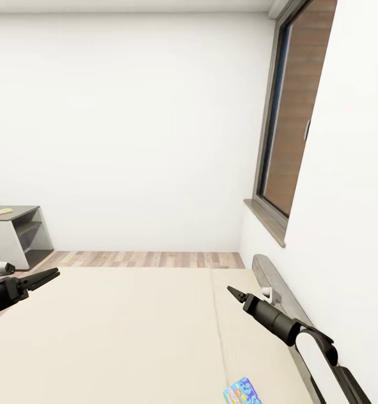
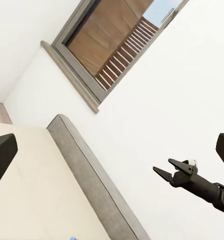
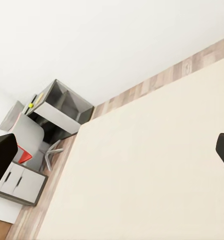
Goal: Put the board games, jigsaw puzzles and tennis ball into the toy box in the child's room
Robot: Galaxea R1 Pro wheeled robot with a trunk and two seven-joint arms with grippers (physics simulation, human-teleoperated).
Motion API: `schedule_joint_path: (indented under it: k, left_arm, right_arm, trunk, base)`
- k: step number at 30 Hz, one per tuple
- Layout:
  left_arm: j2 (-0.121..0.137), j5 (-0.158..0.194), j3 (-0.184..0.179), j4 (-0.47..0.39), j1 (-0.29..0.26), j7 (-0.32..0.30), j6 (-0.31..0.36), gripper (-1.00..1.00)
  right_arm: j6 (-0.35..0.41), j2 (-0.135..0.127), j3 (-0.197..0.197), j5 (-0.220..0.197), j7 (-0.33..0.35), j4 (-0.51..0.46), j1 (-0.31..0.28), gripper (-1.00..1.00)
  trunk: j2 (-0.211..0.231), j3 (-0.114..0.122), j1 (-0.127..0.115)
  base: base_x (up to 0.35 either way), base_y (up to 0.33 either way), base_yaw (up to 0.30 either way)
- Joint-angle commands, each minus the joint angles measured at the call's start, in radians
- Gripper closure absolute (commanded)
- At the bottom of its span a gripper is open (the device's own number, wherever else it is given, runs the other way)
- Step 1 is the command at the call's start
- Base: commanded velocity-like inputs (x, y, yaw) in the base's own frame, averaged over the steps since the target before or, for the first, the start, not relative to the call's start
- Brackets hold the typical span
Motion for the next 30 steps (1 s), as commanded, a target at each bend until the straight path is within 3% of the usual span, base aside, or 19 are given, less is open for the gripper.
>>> schedule_joint_path:
  k: [1, 8, 11, 15, 17, 18, 20, 22, 24, 26, 30]
  left_arm:
    - [0.000, -0.002, 0.000, 0.000, 0.000, -0.005, 0.011, -1.00]
    - [0.000, -0.002, 0.000, 0.000, 0.000, -0.005, 0.011, -1.00]
    - [0.001, -0.002, 0.000, 0.000, 0.000, -0.005, 0.011, -1.00]
    - [0.001, -0.001, 0.000, 0.000, 0.000, -0.005, 0.011, -1.00]
    - [0.001, -0.001, 0.000, 0.000, 0.000, -0.005, 0.011, -1.00]
    - [0.001, -0.001, 0.000, 0.000, 0.000, -0.005, 0.011, -1.00]
    - [0.001, -0.001, 0.000, 0.000, 0.000, -0.005, 0.011, -1.00]
    - [0.001, -0.001, 0.000, 0.000, 0.000, -0.005, 0.011, -1.00]
    - [0.001, -0.001, 0.000, 0.000, 0.000, -0.005, 0.011, -1.00]
    - [0.001, -0.001, 0.000, 0.000, 0.000, -0.005, 0.011, -1.00]
    - [0.001, -0.001, 0.000, 0.000, 0.000, -0.005, 0.011, -1.00]
  right_arm:
    - [0.003, -0.001, 0.000, -0.001, 0.001, 0.000, 0.000, -1.00]
    - [0.004, 0.002, 0.000, -0.002, -0.002, 0.001, -0.002, -1.00]
    - [0.011, 0.018, 0.003, -0.002, -0.029, 0.001, -0.008, -1.00]
    - [0.063, 0.046, 0.014, -0.003, -0.160, 0.003, -0.036, -1.00]
    - [0.098, 0.067, 0.028, -0.003, -0.258, 0.010, -0.064, -1.00]
    - [0.114, 0.084, 0.044, -0.002, -0.328, 0.019, -0.085, -1.00]
    - [0.124, 0.102, 0.066, 0.002, -0.401, 0.036, -0.109, -1.00]
    - [0.133, 0.130, 0.110, 0.022, -0.541, 0.088, -0.160, -1.00]
    - [0.132, 0.140, 0.133, 0.049, -0.625, 0.147, -0.197, -1.00]
    - [0.129, 0.146, 0.142, 0.076, -0.677, 0.213, -0.230, -1.00]
    - [0.119, 0.149, 0.147, 0.097, -0.717, 0.287, -0.266, -1.00]
  trunk:
    - [-0.001, 0.000, 0.000]
    - [-0.001, 0.000, 0.000]
    - [-0.001, 0.000, 0.000]
    - [-0.001, 0.000, 0.000]
    - [-0.001, 0.000, 0.000]
    - [-0.001, 0.000, 0.000]
    - [-0.001, 0.000, 0.000]
    - [-0.001, 0.000, 0.000]
    - [-0.001, 0.000, 0.000]
    - [-0.001, 0.000, 0.000]
    - [-0.001, 0.000, 0.000]
  base:
    - [0.000, -0.023, 0.000]
    - [0.000, -0.008, 0.000]
    - [0.000, -0.001, 0.000]
    - [0.000, 0.000, 0.000]
    - [0.000, 0.000, 0.000]
    - [0.000, 0.000, 0.000]
    - [0.000, 0.000, 0.000]
    - [0.000, 0.000, 0.000]
    - [0.000, 0.000, 0.000]
    - [0.000, 0.000, 0.000]
    - [0.000, 0.000, 0.000]
